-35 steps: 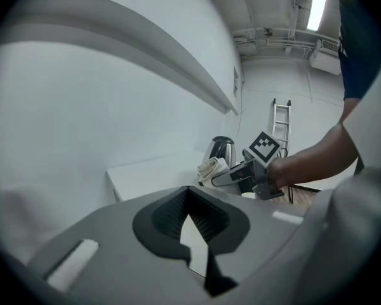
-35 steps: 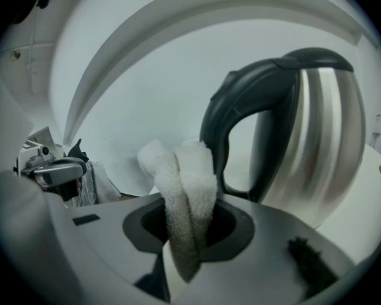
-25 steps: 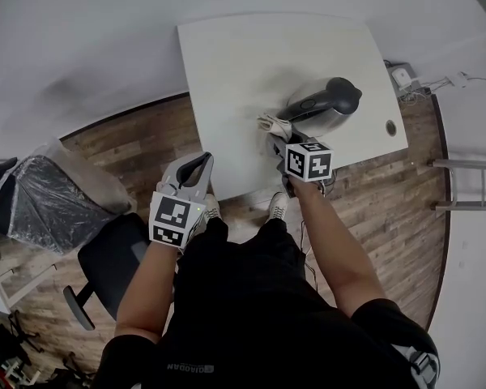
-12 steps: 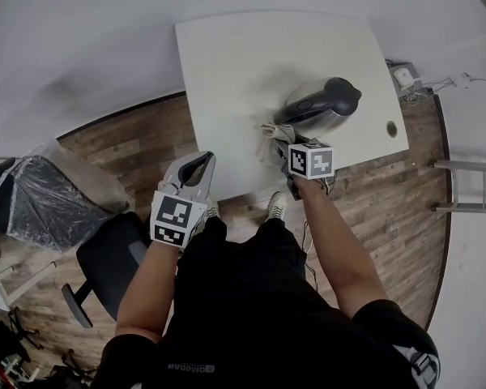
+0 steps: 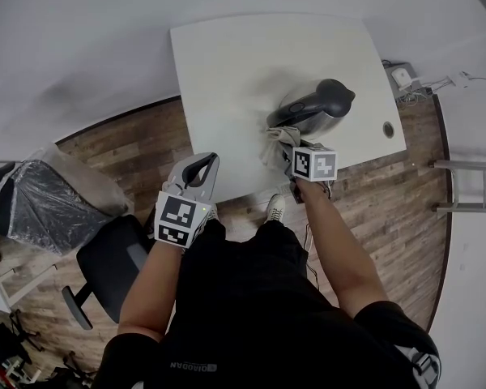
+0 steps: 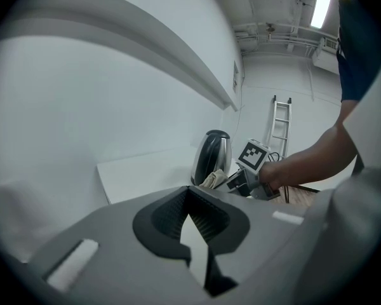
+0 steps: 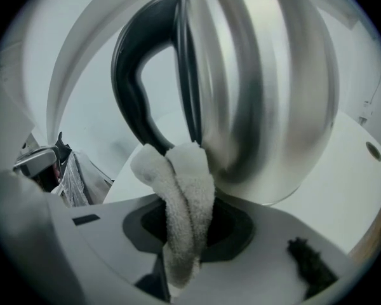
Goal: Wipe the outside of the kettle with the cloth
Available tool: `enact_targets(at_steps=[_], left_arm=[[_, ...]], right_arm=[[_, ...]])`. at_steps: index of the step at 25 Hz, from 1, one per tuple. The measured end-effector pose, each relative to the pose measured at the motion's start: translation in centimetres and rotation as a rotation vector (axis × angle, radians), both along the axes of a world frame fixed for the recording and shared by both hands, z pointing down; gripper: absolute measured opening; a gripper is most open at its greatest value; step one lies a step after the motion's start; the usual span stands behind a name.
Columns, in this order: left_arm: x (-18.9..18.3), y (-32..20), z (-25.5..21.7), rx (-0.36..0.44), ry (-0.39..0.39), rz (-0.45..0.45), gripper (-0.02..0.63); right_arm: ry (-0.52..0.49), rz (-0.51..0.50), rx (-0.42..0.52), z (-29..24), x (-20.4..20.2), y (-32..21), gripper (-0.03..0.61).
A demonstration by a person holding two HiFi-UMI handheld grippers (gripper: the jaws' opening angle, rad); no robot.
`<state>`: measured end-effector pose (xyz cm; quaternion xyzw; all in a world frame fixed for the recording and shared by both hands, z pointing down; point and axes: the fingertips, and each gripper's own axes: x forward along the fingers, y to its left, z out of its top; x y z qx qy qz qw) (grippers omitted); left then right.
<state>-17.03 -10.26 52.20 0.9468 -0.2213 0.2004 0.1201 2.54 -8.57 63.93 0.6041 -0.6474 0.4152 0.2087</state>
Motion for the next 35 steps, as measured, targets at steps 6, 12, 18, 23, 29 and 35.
enact_targets(at_steps=[6,12,18,23,29,35], left_arm=[[1.1,0.2,-0.5,0.009,0.006,0.009,0.006],[2.0,0.1,-1.3,0.02,0.019,0.003,0.006],[3.1,0.4,-2.5,0.037,0.041,-0.011,0.006],[4.2,0.7,-3.5,0.053,0.047,-0.032,0.006],[5.5,1.1,-4.5,0.077,0.044,-0.07,0.006],[7.6,1.8,-5.5,0.099,0.046,-0.125,0.006]], right_arm=[[0.016,0.012,0.044,-1.6,0.8,0.0,0.094],[0.011,-0.017,0.111,-4.5,0.6,-0.8,0.094],[-0.032,-0.025,0.165,-7.1,0.5,-1.1,0.094],[-0.09,-0.045,0.219,-9.6,0.6,-1.6,0.094],[-0.155,-0.102,0.252,-11.2,0.2,-1.3,0.094],[-0.191,-0.185,0.296,-13.1,1.0,-0.9,0.094]])
